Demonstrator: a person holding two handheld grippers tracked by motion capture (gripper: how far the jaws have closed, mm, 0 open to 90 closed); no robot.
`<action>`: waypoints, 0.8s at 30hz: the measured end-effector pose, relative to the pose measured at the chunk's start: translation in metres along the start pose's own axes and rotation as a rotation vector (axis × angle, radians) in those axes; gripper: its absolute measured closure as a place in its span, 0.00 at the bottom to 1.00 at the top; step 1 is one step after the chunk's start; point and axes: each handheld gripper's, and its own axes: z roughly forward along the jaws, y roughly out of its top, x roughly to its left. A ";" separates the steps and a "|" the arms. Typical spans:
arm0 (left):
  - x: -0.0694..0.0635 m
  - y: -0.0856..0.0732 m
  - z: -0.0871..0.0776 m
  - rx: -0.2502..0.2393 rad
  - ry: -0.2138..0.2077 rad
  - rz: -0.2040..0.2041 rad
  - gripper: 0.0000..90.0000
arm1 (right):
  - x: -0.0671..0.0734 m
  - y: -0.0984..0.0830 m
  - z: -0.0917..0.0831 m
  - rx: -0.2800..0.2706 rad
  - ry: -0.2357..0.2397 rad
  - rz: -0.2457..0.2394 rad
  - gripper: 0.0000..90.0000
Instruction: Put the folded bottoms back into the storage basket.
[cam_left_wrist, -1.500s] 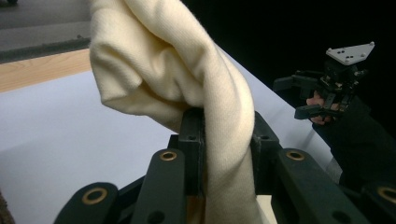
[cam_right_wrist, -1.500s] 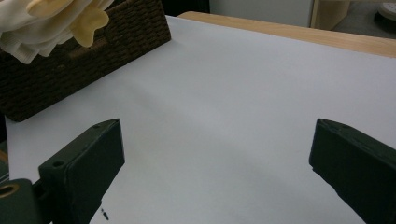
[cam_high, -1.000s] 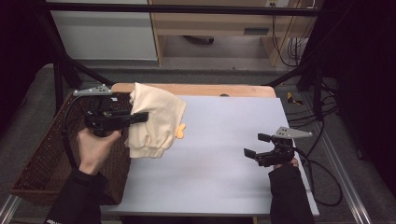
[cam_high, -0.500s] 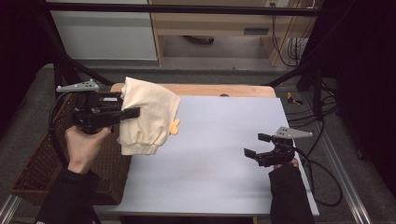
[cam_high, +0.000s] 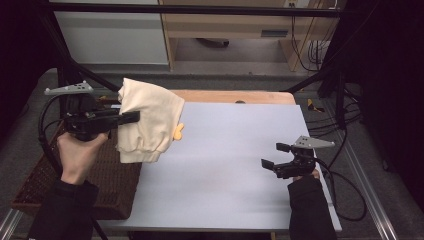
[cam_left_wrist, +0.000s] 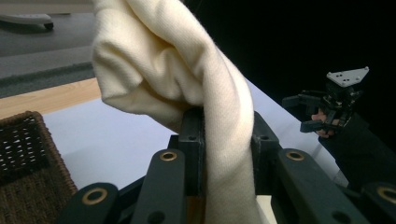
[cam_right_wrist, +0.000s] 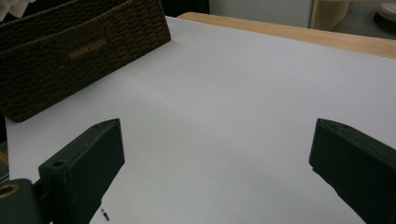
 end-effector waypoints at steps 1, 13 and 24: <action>0.001 0.000 -0.002 -0.002 0.003 0.000 0.80 | 0.000 0.000 0.000 0.000 0.000 0.000 0.04; 0.014 -0.001 -0.018 -0.016 0.054 -0.014 0.80 | 0.000 0.000 0.000 0.001 0.000 0.000 0.04; 0.028 -0.005 -0.032 -0.016 0.103 -0.036 0.80 | 0.000 0.000 0.001 0.003 -0.001 0.000 0.04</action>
